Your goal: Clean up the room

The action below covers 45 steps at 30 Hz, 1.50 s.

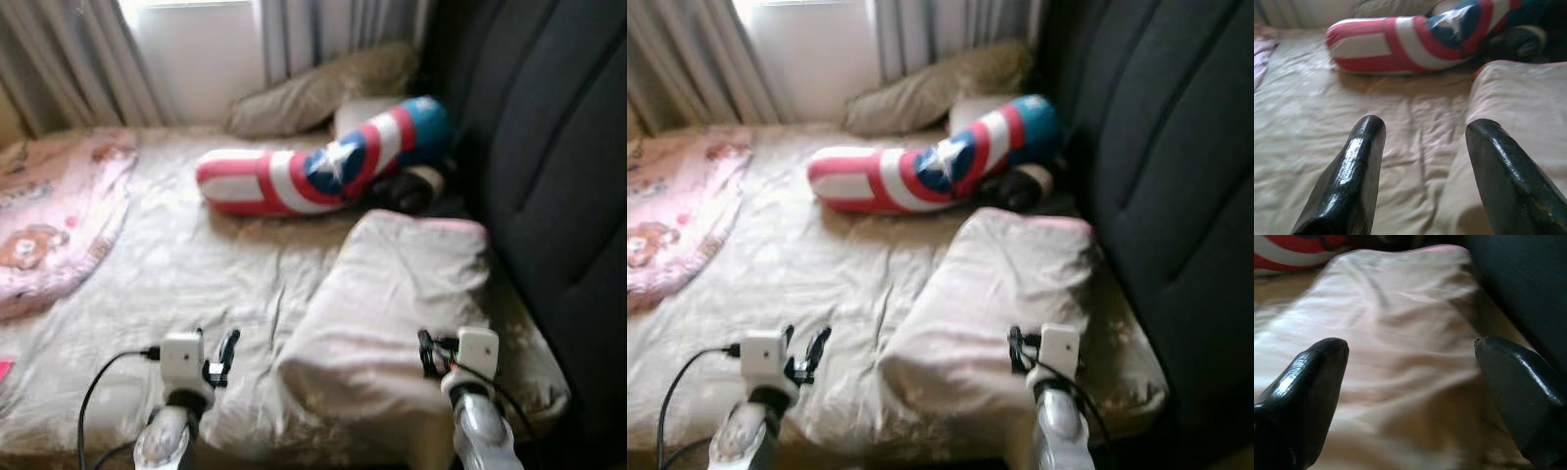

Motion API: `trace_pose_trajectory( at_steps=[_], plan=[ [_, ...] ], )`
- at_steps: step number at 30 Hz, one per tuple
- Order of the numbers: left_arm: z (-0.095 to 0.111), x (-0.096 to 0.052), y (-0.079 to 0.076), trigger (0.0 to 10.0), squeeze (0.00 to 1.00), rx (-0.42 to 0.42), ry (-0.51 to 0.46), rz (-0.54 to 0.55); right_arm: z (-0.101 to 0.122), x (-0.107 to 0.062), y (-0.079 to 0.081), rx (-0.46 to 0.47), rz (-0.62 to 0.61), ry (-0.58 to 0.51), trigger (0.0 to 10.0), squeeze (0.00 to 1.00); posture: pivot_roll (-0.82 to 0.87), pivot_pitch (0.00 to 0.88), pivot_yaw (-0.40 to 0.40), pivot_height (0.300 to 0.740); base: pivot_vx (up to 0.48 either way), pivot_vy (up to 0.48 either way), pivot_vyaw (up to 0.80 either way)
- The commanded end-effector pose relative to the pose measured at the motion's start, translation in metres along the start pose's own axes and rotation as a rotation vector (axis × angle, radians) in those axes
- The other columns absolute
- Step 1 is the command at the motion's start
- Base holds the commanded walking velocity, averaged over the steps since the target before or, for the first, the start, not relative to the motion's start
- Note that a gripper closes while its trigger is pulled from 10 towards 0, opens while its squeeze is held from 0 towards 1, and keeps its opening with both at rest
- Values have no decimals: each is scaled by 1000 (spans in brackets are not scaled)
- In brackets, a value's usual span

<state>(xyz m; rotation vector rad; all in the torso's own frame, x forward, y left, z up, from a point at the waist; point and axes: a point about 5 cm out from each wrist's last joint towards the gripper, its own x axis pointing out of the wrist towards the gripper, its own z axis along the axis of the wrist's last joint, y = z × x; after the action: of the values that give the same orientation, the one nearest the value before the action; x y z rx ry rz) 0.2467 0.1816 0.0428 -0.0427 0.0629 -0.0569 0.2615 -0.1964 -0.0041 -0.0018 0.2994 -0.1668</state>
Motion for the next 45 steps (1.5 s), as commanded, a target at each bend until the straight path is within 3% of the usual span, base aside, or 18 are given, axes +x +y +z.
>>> trace_pose_trajectory(
  at_steps=[1,11,17,18,23,28,34,35,36,37,42,45],
  plan=[
    [0,-1,1,10000,0,12,3,0,0,2,3,2,-1,8,10000,0,3,0,31,669,307,0,0],
    [1,-2,3,10000,0,11,1,3,-3,2,2,3,-9,37,10000,0,8,0,32,669,147,0,0],
    [1,-1,3,10000,0,14,2,1,-12,3,6,-40,37,123,10000,0,8,0,38,669,0,0,0],
    [1,-1,3,10000,0,14,2,0,-12,3,8,-19,52,123,10000,1000,8,0,38,669,0,0,0],
    [3,-1,4,10000,0,20,1,0,-19,5,15,68,92,222,10000,1000,13,0,46,669,0,0,0],
    [4,-3,7,10000,0,31,3,-1,-27,5,11,38,33,306,10000,1000,31,0,54,669,0,0,0],
    [8,-7,14,10000,0,47,-1,2,-32,3,20,99,60,351,10000,1000,61,0,73,669,0,0,0],
    [8,-9,16,10000,0,58,5,1,-34,2,24,98,73,372,10000,400,65,0,79,669,0,0,0],
    [8,-10,17,10000,0,62,7,0,-35,2,25,94,76,382,10000,400,66,0,81,669,0,0,0],
    [8,-12,18,10000,0,66,12,-1,-37,0,27,93,70,397,10000,0,72,0,88,669,0,0,0],
    [7,-21,21,10000,0,86,39,-7,-43,-3,29,79,42,431,10000,0,90,0,103,669,0,0,0],
    [9,-24,22,10000,0,93,47,-15,-46,-5,29,117,7,456,10000,0,101,0,114,669,0,0,0]
  ],
)
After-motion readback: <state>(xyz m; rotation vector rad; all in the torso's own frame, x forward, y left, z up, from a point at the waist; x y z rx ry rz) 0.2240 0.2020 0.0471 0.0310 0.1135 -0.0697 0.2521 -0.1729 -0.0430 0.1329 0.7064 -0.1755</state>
